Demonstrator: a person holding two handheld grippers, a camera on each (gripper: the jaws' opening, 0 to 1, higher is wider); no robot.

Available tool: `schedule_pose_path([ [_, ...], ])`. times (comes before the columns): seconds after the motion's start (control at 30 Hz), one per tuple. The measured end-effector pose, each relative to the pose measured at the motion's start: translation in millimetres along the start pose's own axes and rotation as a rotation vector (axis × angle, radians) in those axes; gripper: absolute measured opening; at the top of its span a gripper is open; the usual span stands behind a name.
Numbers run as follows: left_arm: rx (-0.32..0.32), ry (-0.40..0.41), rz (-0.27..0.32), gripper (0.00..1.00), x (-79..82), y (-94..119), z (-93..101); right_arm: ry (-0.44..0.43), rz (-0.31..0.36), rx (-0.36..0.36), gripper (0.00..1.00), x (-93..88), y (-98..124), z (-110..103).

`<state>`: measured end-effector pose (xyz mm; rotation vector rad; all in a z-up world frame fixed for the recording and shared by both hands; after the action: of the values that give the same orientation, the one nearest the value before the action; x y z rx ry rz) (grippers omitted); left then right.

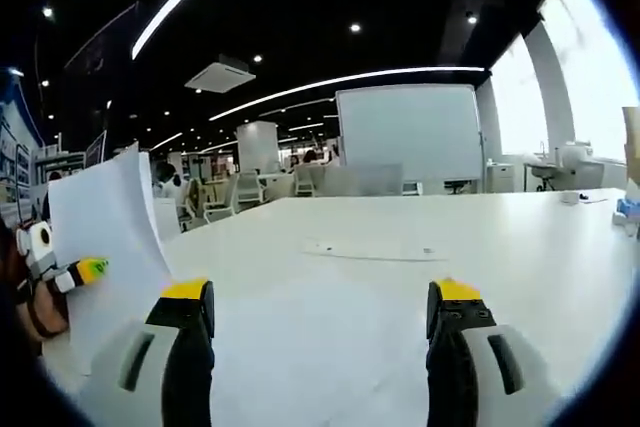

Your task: Organize the stack of printing papers by aligning and flattening the scattered papers on the table

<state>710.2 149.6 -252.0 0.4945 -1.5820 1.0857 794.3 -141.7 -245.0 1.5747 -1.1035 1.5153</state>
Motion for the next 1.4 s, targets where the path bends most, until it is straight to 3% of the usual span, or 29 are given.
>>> schedule_pose_path([
  [1.4,-0.003,0.003,-0.005,0.1,-1.2,0,1.7,0.019,-0.058,-0.018,0.82,-23.8,4,11],
])
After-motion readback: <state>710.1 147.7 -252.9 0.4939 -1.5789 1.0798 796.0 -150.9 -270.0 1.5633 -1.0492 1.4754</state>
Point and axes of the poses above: the point that each gripper's makers call its tool centre point, and the gripper's own axes: y roughly backward along the fingers, z roughly to its right, x roughly out of its top, the point moved 3 cm from there along y, roughly backward along the fingers, and after that the axes turned 13 degrees about z, right-handed, at the moved point
